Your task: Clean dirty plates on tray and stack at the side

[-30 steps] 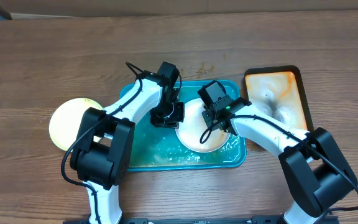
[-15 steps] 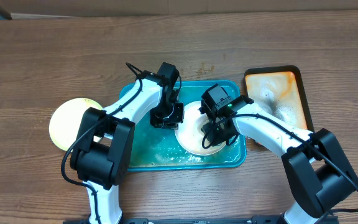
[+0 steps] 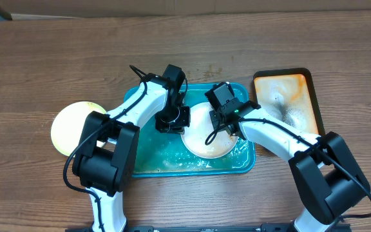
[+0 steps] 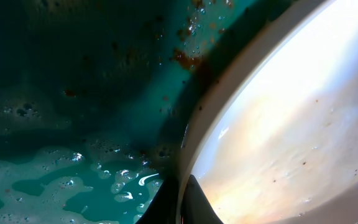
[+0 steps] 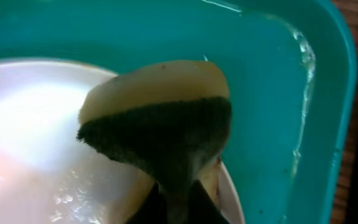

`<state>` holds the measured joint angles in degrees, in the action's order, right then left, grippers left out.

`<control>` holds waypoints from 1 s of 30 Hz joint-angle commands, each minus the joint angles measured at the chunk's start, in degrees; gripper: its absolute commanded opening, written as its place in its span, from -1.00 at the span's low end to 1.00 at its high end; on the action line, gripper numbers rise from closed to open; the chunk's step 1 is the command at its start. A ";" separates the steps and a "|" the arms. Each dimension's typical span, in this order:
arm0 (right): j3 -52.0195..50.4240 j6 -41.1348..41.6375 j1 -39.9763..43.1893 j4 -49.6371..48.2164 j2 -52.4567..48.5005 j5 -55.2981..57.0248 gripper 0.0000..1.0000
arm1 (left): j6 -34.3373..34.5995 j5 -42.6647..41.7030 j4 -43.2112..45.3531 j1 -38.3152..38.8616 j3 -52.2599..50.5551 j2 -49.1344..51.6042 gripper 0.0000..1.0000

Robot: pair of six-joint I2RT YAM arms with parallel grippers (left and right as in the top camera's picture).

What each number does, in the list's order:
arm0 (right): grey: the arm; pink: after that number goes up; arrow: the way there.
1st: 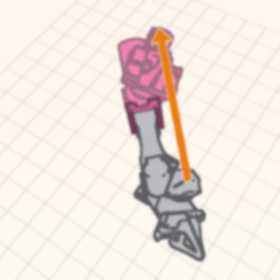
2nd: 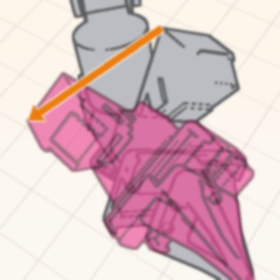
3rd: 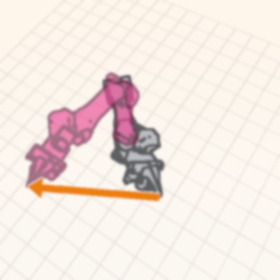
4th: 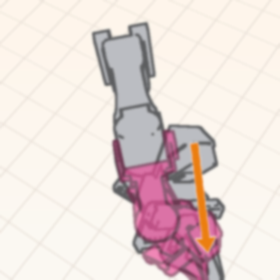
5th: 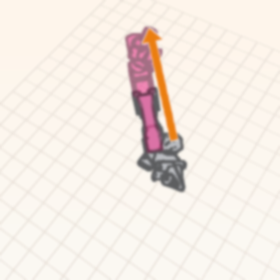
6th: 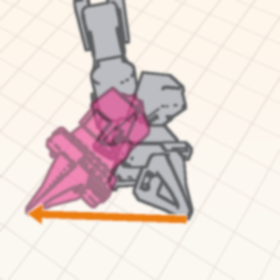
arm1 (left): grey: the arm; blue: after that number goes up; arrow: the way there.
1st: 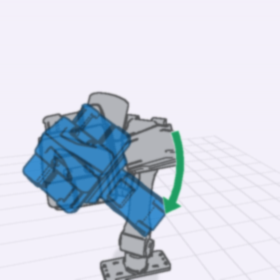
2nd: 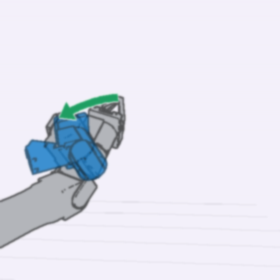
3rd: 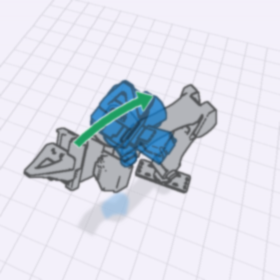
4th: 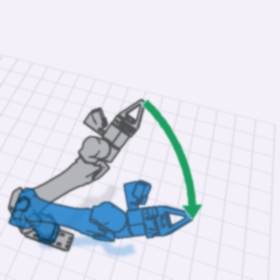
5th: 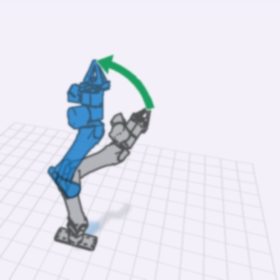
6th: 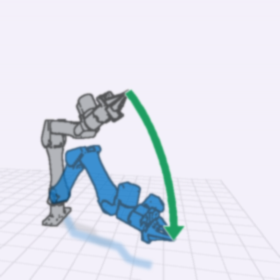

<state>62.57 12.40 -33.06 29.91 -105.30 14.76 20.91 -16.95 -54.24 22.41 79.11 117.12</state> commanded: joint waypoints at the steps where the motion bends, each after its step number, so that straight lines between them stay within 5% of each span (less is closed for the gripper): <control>1: -0.59 1.49 0.20 6.51 -0.59 3.39 -0.85 | 0.55 1.46 -0.22 0.11 -1.14 1.11 -0.92; 8: -0.59 4.09 0.20 16.92 -0.59 -9.09 -0.85 | 0.52 1.51 -0.59 0.09 -1.16 1.11 -0.92; 15: -0.59 3.74 0.13 13.77 -0.59 -26.71 -0.85 | 0.55 1.49 -0.59 0.09 -1.14 1.11 -0.92; 20: -0.04 4.24 1.05 7.85 -0.59 -20.13 -0.92 | 0.55 2.19 -0.48 0.00 -1.11 1.09 -0.92; 30: 11.67 4.44 10.27 18.08 8.04 -13.35 -0.93 | 0.57 10.54 -1.27 -1.62 -0.26 -6.51 -0.92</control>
<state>70.37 16.49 -26.30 47.81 -103.61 -1.17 20.91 -13.41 -54.87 22.13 79.09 115.85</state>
